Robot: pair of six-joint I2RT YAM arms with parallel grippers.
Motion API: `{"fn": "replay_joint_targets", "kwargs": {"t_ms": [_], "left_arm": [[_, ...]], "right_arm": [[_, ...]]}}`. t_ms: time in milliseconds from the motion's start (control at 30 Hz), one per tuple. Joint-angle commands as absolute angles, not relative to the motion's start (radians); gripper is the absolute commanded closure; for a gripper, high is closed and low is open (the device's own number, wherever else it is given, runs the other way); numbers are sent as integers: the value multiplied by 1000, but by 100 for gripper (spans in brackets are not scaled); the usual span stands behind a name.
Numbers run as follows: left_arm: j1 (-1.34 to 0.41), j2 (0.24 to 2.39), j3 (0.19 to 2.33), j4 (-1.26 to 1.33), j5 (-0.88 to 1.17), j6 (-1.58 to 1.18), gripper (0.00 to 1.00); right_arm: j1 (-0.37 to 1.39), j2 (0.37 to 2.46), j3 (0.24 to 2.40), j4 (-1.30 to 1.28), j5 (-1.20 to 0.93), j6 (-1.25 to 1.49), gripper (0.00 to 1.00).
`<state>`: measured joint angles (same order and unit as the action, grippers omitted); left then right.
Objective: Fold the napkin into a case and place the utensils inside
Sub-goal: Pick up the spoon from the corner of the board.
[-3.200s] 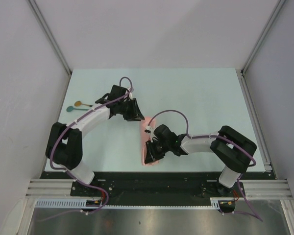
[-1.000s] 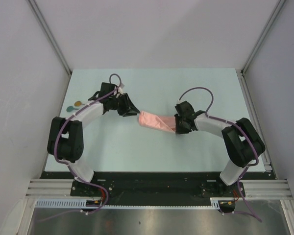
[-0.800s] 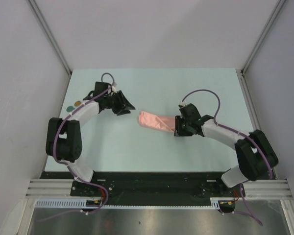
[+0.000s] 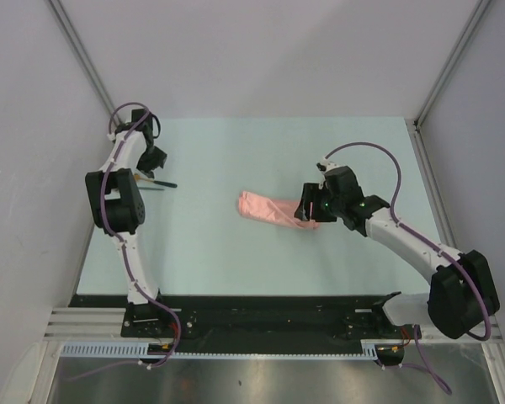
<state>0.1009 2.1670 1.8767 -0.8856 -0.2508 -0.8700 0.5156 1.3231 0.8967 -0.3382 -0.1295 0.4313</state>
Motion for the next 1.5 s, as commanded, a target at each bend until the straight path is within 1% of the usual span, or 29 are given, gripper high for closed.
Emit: {"fn": "replay_joint_targets", "kwargs": {"t_ms": [0, 233, 400, 467, 733, 833, 900, 933, 967, 1033, 1067, 1100, 1200, 1267, 1300, 1367, 1433, 1467], "left_arm": [[133, 2212, 1953, -939, -347, -945, 47], [179, 2293, 2039, -933, -342, -933, 50], [195, 2335, 2083, -937, -341, -942, 50], [196, 2365, 2106, -980, -356, -953, 50], [207, 2414, 2111, -979, -341, -960, 50], [225, 2442, 2121, -979, -325, -960, 51], [229, 2447, 2120, -957, -321, -942, 56], [230, 2447, 2120, -948, -315, -931, 60], [230, 2445, 2120, -934, -307, -919, 69], [232, 2444, 2120, -893, -258, -875, 81], [232, 2441, 2118, -879, -236, -864, 95], [232, 2433, 2120, -853, -197, -836, 100], [224, 2399, 2106, -809, -114, -770, 100], [203, 2334, 2088, -792, -48, -729, 100], [193, 2300, 2045, -770, -23, -712, 100], [161, 2180, 1991, -720, 52, -680, 100], [125, 2085, 1873, -671, 115, -669, 100], [112, 1997, 1824, -613, 208, -672, 100]], "right_arm": [[466, 1241, 888, -360, -158, 387, 37], [399, 1174, 864, -383, -190, 365, 38], [384, 1158, 862, -388, -202, 367, 38], [382, 1149, 864, -391, -201, 370, 39], [382, 1134, 864, -387, -195, 390, 39], [383, 1134, 862, -390, -184, 393, 40], [385, 1135, 862, -399, -176, 394, 40], [387, 1137, 862, -399, -170, 394, 40], [387, 1137, 859, -397, -170, 394, 40], [387, 1149, 864, -396, -175, 388, 40], [387, 1155, 870, -396, -179, 385, 40], [385, 1161, 874, -397, -187, 371, 40], [382, 1192, 897, -399, -210, 342, 40], [377, 1209, 908, -393, -225, 328, 40], [374, 1216, 916, -388, -229, 322, 40], [358, 1244, 943, -387, -244, 310, 39], [335, 1268, 969, -373, -306, 310, 38], [316, 1287, 976, -362, -328, 311, 38]]}}
